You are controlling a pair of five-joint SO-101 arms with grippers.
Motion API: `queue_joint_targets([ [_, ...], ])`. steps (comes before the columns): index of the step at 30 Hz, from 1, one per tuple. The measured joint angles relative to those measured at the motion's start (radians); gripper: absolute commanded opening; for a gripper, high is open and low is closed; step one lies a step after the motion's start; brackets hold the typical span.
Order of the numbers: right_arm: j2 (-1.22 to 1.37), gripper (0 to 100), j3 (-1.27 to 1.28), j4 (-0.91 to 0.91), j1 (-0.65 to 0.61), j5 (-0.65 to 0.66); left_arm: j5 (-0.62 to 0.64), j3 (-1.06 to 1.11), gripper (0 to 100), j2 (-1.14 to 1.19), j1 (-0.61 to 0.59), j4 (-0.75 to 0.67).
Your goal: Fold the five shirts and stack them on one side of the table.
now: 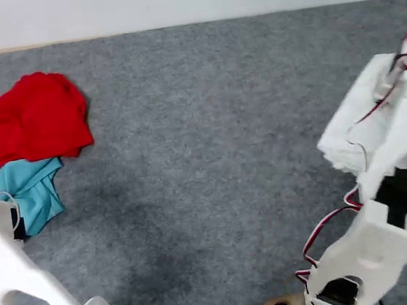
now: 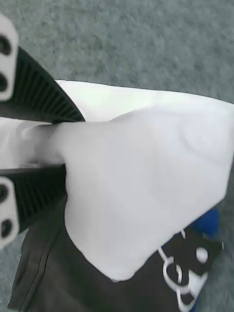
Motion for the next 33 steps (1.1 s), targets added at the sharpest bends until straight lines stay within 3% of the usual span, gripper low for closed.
queue_joint_targets([
  [18, 0.020, 0.9, 0.000, -0.078, 0.224, 0.002, -0.002, 0.000, 1, 0.000, 0.000, 0.000],
  [26, 0.126, 1.3, 0.002, -0.129, 0.296, 0.075, -0.002, 0.000, 1, 0.000, 0.000, 0.000],
  [29, 0.183, 8.7, 0.002, -0.157, 0.302, 0.112, -0.002, 0.000, 1, 0.000, 0.000, 0.000],
  [33, 0.233, 29.0, 0.002, -0.166, 0.310, 0.158, -0.002, 0.000, 1, 0.000, 0.000, 0.000],
])
